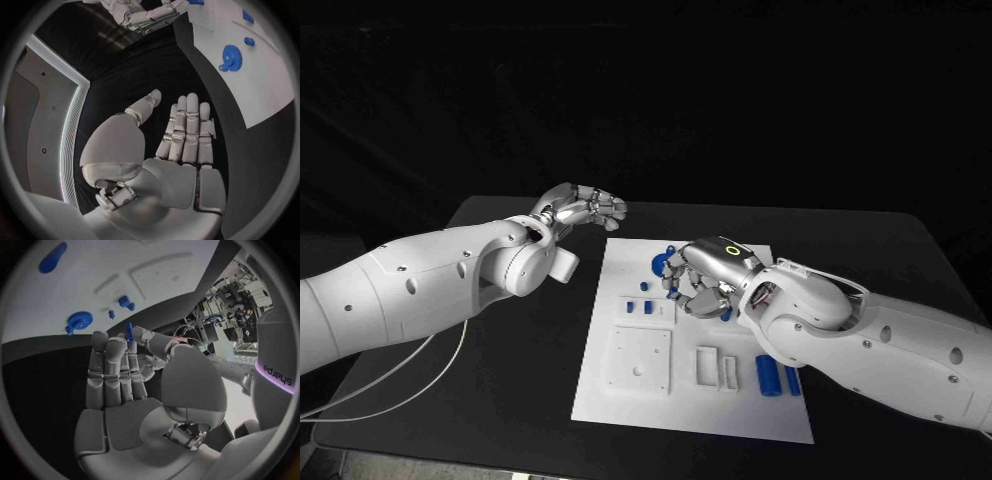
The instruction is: Assemble the parts on the task board
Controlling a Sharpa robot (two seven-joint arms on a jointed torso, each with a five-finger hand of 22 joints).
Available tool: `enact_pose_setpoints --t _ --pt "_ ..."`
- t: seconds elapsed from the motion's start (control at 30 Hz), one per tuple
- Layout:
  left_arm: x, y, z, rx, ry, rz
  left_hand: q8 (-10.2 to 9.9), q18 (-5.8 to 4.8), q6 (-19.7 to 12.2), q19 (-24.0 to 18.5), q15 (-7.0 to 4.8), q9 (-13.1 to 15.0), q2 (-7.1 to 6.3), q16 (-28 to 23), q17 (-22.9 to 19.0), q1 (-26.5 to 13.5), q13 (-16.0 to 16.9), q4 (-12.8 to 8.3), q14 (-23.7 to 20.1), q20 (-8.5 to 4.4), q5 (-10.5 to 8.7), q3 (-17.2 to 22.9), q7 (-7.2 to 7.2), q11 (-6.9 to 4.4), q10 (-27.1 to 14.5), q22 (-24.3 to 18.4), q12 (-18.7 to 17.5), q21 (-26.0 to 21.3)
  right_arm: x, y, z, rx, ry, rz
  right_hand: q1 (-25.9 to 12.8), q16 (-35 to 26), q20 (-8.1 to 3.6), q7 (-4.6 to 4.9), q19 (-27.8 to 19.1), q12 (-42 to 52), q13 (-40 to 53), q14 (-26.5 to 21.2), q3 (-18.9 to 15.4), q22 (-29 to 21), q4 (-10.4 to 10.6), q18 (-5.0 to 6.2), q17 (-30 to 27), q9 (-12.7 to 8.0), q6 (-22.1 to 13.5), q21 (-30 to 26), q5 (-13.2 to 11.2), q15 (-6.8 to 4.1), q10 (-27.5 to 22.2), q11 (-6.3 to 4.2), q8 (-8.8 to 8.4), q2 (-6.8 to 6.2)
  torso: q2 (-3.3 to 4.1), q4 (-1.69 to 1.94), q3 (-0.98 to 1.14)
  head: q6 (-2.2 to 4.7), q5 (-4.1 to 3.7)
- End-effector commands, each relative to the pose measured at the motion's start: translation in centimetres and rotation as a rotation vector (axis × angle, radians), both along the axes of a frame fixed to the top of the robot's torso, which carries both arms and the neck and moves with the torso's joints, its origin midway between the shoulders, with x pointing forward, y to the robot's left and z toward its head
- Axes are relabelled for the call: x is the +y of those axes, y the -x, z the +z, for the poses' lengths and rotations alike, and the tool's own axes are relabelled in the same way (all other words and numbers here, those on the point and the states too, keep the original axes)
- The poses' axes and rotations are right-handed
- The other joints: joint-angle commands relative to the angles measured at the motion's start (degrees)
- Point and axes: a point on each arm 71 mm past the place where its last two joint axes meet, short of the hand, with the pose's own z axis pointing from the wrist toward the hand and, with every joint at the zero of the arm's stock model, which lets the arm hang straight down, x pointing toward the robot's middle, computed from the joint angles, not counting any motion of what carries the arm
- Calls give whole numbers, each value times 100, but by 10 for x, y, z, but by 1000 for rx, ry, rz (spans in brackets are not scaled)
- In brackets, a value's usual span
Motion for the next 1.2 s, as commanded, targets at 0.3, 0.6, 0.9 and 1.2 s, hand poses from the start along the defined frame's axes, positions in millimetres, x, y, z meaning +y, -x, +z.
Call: enact_pose_setpoints --t 0.3,0.6,0.9,1.2 --pt "-9 -1 1 -9 13 -15 37 -8 -6 14 0 5 42 -45 11 1 7 -1 44 20 24 1 -26 -4 -5 7 -11 -34 19 15 -31 25 103 72 -10 53 -40 25 80 -27 75 -184 -65 147 -22 129 -44 21 -20 94 2 -119 200 -90 -36 62 14 10 -6 -127 460" --pt "-7 -1 0 -4 8 -12 34 -10 -14 13 1 4 43 -55 17 -1 8 3 43 22 23 0 -22 -2 -9 9 -13 -41 21 23 -48 40 143 84 -18 70 -44 25 74 -37 87 -184 -75 147 -34 129 -63 31 -15 124 22 -120 207 -91 -41 66 20 -5 -1 -189 607" --pt "-2 -1 0 -7 3 -2 32 -10 -21 12 3 3 36 -66 25 4 8 1 43 22 23 0 -20 0 -14 10 -15 -48 23 30 -63 68 155 94 -27 90 -47 22 70 -44 99 -182 -82 146 -41 129 -80 40 -7 152 41 -123 217 -94 -45 66 18 2 13 -244 589" --pt "-3 -1 0 -3 2 -7 32 -11 -23 11 3 3 33 -73 29 7 8 1 43 23 22 1 -19 1 -15 11 -16 -52 27 36 -72 88 147 103 -29 100 -50 22 66 -51 105 -184 -82 145 -44 129 -90 44 -5 167 31 -124 220 -95 -49 75 14 -8 11 -293 670"
